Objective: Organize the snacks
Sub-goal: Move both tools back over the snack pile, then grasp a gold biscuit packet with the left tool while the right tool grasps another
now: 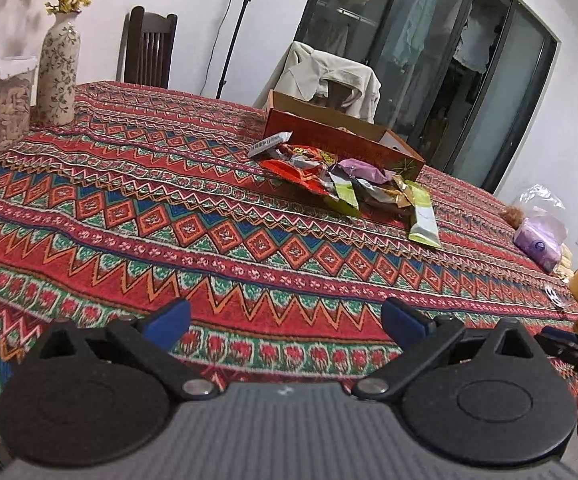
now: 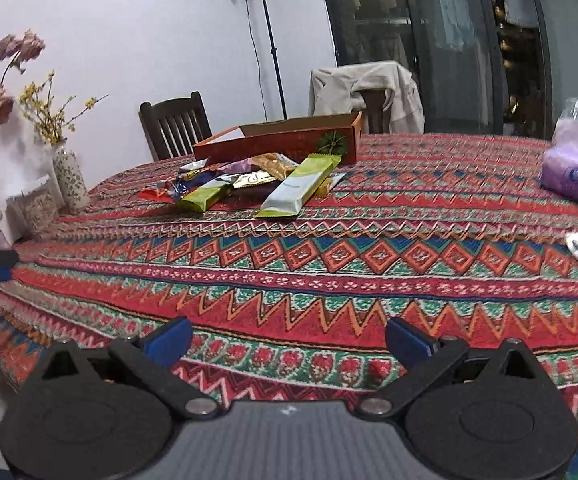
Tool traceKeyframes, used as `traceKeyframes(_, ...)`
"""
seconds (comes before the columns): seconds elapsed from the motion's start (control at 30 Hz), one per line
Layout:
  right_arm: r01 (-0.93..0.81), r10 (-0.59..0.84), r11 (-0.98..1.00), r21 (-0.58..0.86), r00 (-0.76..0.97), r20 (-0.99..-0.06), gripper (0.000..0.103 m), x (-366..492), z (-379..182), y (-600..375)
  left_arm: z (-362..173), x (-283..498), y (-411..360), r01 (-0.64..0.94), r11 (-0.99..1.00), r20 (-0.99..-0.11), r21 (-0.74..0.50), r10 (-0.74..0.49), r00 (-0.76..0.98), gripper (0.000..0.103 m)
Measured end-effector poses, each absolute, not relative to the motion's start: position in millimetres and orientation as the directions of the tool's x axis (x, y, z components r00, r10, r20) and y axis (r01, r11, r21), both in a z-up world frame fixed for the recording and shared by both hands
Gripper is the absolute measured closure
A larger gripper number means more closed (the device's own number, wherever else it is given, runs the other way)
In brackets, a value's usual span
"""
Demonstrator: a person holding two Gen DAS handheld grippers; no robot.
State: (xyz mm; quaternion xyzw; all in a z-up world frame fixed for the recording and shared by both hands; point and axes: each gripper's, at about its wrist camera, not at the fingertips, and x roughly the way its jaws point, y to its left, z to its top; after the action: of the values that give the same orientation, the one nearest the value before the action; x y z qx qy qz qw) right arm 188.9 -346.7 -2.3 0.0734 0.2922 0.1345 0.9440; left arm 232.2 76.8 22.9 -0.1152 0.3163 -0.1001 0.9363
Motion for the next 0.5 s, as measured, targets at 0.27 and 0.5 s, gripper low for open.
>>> traceKeyframes(0.27,-0.164,0.281,0.947,0.276,0.838,-0.468,0.0,230,19,-347,32,293,66,0.165,0.952,-0.552,-0.259,-0.286,0.784,0.0)
traceKeyframes(0.5,-0.126,0.226,0.961,0.246,0.872,-0.434,0.0,292,28,-336,43,372,54,0.182,0.961,-0.531,-0.207,-0.266,0.805,0.0)
